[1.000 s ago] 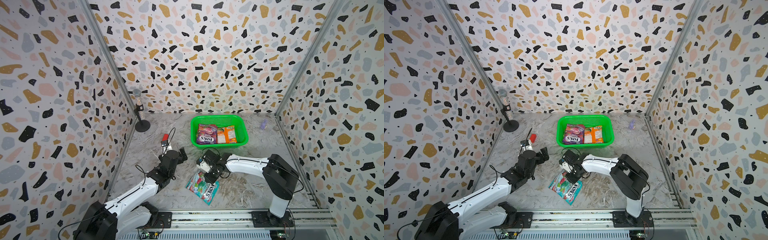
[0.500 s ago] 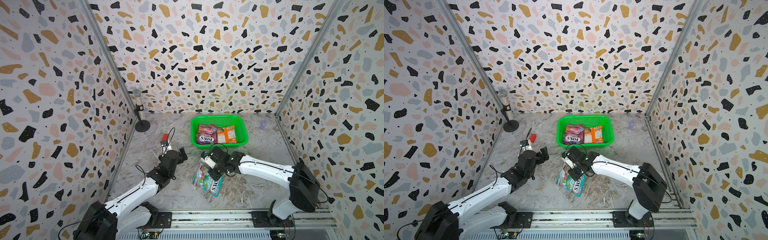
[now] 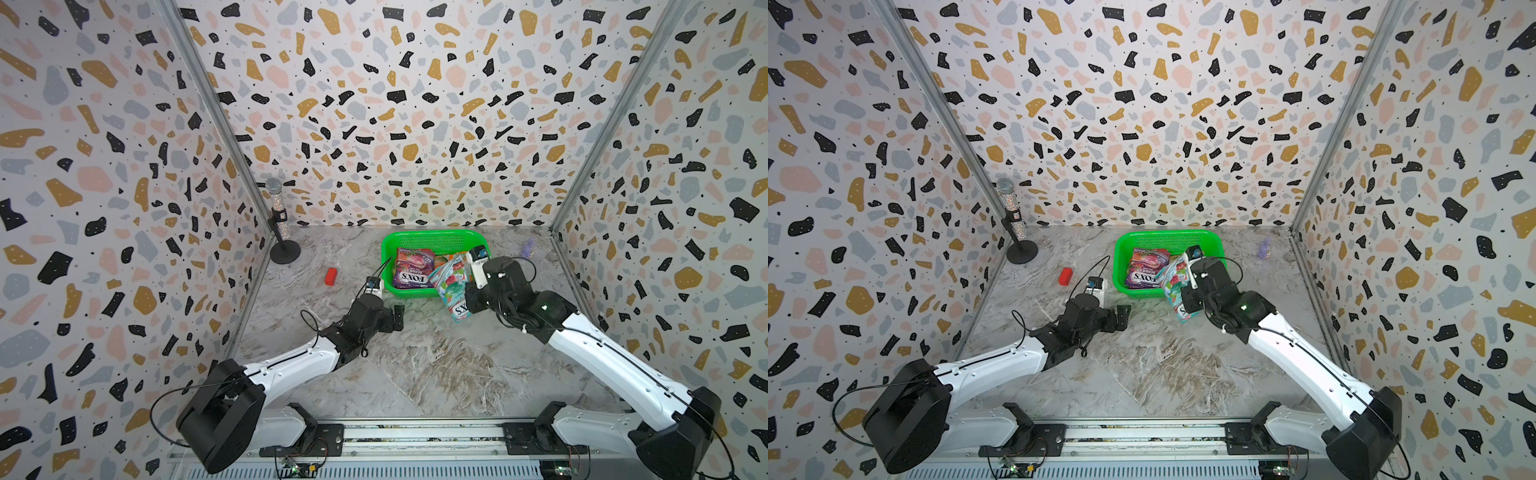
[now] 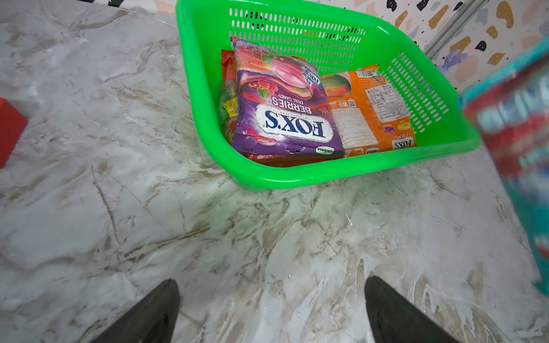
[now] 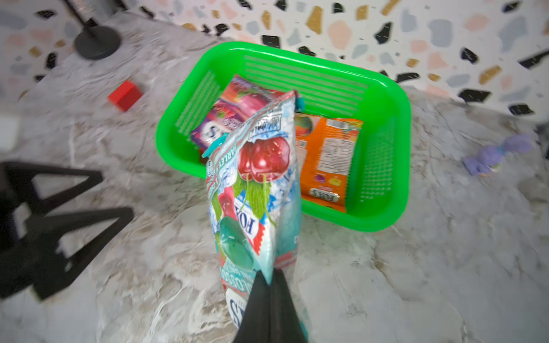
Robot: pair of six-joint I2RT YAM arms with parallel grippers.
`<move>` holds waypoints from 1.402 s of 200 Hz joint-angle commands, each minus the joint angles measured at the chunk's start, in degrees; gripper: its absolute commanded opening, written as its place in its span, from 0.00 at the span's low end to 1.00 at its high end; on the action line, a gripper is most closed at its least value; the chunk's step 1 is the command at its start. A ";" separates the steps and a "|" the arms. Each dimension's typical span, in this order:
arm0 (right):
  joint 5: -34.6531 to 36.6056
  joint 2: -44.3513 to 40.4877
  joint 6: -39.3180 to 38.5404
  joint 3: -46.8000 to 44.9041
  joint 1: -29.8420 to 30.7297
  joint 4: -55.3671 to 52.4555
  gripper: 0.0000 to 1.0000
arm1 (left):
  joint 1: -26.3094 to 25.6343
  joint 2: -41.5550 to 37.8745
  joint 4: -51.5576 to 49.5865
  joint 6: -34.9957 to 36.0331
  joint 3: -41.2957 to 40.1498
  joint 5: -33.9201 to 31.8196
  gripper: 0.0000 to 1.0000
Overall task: Put the candies in the basket
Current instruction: Place the candy in the basket.
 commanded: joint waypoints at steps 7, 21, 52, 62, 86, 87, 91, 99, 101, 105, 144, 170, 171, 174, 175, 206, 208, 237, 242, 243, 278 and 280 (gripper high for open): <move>-1.07 11.32 6.36 12.39 -4.75 -1.42 0.00 | 0.10 -1.24 1.24 0.77 0.64 -3.05 1.00; -1.24 17.32 7.89 19.14 -6.48 -3.67 0.00 | 0.09 -1.78 1.23 0.64 0.41 -3.23 1.00; -5.75 27.97 13.62 30.60 -10.32 -5.59 0.00 | 0.09 -1.78 1.14 0.73 0.46 -4.18 1.00; -8.50 30.86 15.82 32.95 -11.37 -5.60 0.00 | 0.09 -1.61 1.06 0.55 0.66 -4.01 1.00; -11.94 36.68 18.16 36.32 -12.30 -5.59 0.00 | 0.09 -1.30 0.71 0.33 1.01 -3.63 1.00; -11.99 36.84 18.20 36.38 -12.32 -5.55 0.00 | 0.09 -1.27 0.71 0.35 1.02 -3.63 1.00; -12.11 37.56 18.32 36.38 -12.37 -5.60 0.00 | 0.09 -1.31 0.62 0.37 1.05 -3.72 1.00; -12.14 38.80 18.63 35.99 -12.64 -5.61 0.00 | 0.09 -1.29 0.47 0.37 1.12 -3.80 1.00; -12.13 39.03 18.66 35.92 -12.77 -5.60 0.00 | 0.09 -1.32 0.38 0.37 1.05 -3.80 1.00; -12.21 39.64 18.74 35.68 -12.86 -5.53 0.00 | 0.10 -1.33 0.37 0.37 1.15 -3.85 1.00; -14.91 43.26 18.52 33.10 -14.71 -4.54 0.00 | 0.09 -1.48 0.25 0.06 1.21 -4.08 1.00; -16.25 44.73 17.19 33.29 -15.66 -4.62 0.00 | 0.03 -1.12 0.12 0.02 1.29 -4.06 1.00; -16.30 44.82 17.14 33.37 -15.72 -4.71 0.00 | 0.06 -1.10 0.10 0.02 1.25 -4.06 1.00; -16.41 45.01 17.09 33.50 -15.84 -4.91 0.00 | 0.09 -1.04 0.16 0.02 1.29 -4.12 1.00; -16.42 45.05 17.04 33.56 -15.90 -4.95 0.00 | 0.09 -1.01 0.17 0.02 1.29 -4.09 1.00; -14.74 44.26 16.10 33.47 -17.26 -6.56 0.14 | 0.16 -0.90 -0.05 0.03 1.30 -4.34 1.00; -14.40 44.11 15.98 33.49 -17.27 -6.72 0.18 | 0.16 -0.92 -0.08 0.02 1.27 -4.46 1.00; -11.00 39.50 15.90 31.70 -17.31 -6.88 0.44 | 0.13 -0.64 -0.04 -0.07 1.45 -4.55 1.00; -11.26 38.46 16.22 30.75 -17.27 -5.89 0.45 | 0.10 -0.63 -0.02 -0.05 1.47 -4.57 1.00; -11.39 38.21 16.30 30.51 -17.27 -5.61 0.45 | 0.10 -0.59 -0.01 -0.06 1.47 -4.58 1.00; -25.39 33.76 19.16 21.51 -17.27 12.00 0.55 | 0.11 -0.48 -0.42 -0.32 1.56 -5.44 1.00; -26.25 33.96 19.19 21.49 -17.27 12.71 0.55 | 0.10 -0.53 -0.48 -0.33 1.56 -5.59 1.00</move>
